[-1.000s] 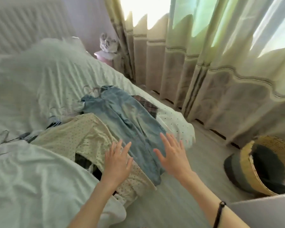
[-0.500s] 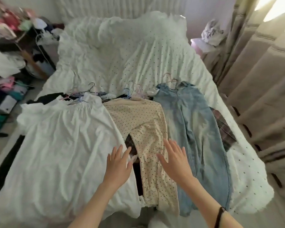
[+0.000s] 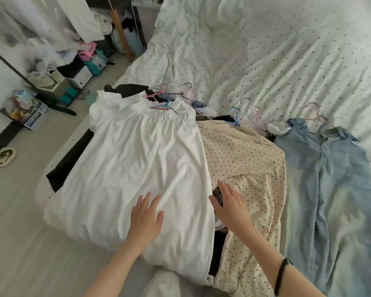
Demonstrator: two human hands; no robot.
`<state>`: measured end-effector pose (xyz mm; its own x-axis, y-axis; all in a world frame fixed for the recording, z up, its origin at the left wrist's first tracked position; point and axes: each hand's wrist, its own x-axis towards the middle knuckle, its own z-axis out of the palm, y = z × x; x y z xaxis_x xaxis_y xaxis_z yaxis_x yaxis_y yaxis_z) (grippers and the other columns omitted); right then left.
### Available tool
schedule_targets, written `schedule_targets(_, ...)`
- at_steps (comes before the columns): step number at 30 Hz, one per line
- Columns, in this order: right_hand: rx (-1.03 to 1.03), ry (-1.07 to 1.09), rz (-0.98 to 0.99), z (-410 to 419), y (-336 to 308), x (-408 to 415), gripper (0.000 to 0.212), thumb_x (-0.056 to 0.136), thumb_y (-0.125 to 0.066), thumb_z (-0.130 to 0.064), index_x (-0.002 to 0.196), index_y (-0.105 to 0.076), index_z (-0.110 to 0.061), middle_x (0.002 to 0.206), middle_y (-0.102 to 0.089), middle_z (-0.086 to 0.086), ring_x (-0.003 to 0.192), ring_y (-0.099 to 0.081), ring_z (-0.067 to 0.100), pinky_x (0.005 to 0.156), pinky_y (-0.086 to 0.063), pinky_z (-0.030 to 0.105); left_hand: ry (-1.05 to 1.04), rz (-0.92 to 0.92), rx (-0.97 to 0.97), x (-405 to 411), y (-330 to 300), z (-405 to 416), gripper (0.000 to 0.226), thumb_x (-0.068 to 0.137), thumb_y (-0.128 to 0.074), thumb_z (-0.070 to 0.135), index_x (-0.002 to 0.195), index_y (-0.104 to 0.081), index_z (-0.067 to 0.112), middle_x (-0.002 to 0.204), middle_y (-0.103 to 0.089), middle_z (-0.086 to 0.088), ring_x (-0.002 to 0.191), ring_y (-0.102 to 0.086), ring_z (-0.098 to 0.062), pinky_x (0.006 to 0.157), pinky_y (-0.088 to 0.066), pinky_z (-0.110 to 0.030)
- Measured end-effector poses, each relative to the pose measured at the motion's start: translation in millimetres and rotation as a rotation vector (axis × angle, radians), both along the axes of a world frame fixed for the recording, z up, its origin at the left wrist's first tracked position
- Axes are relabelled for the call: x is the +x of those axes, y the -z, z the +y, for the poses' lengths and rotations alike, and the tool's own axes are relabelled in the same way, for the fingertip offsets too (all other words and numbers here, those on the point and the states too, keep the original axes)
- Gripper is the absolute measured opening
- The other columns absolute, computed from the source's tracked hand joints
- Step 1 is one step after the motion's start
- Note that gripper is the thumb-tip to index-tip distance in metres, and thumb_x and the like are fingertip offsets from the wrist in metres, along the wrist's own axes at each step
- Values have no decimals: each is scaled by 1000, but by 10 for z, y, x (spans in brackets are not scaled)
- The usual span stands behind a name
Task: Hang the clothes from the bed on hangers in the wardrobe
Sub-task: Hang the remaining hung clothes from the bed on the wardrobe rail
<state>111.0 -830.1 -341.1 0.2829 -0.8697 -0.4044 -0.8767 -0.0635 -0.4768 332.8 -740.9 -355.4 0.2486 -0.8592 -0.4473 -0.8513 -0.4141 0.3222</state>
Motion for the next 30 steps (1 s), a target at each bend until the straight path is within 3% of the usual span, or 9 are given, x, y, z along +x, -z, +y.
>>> schedule_targets(5,53,-49,89,-668,351,606,57,98,-34,-43,146,-21,-16,151,-27,5,139,-25,20,115,-19,36,27,78,20,647,319,-652,51,99,-35,28,147,-19,26,156,-8,-3,144,-1,-23,116,-6,-38)
schedule_targets(12,-2,-71,100,-2005,767,1511,53,97,-40,-34,144,-27,-11,147,-34,9,135,-31,25,110,-25,38,100,-31,10,1636,948,-1668,54,96,-42,23,147,-23,20,154,-15,-12,142,-11,-31,113,-14,-47)
schedule_targets(16,-89,105,136,-2755,1016,1850,52,96,-43,-30,141,-30,-6,144,-35,13,132,-32,29,109,-26,41,217,-20,52,1997,1353,-1918,66,80,-68,31,137,-37,21,140,-44,-17,126,-43,-43,91,-39,-62)
schedule_targets(20,97,229,135,-3258,1207,2094,52,97,-39,-34,138,-33,-3,138,-42,17,127,-40,33,101,-33,38,246,4,58,2110,1542,-1890,62,80,-36,53,137,-31,27,140,-46,-12,124,-46,-39,87,-41,-61)
schedule_targets(22,167,332,46,-3374,1288,2167,48,96,-39,-31,135,-38,-2,133,-48,18,123,-45,35,93,-37,36,241,27,52,2135,1586,-1871,64,80,-33,55,139,-28,29,143,-42,-10,128,-42,-38,91,-39,-60)
schedule_targets(26,230,358,11,-3440,1340,2158,50,94,-46,-27,138,-37,-4,138,-45,16,122,-45,33,94,-38,36,237,56,48,2156,1663,-1899,63,81,-32,55,139,-23,32,146,-37,-8,132,-36,-36,95,-35,-60)
schedule_targets(30,265,441,-4,-3412,1342,2116,51,92,-54,-29,135,-40,-6,130,-51,16,116,-50,34,96,-43,41,253,65,82,2183,1706,-1897,63,81,-32,53,140,-22,32,148,-34,-6,134,-33,-33,98,-34,-58)
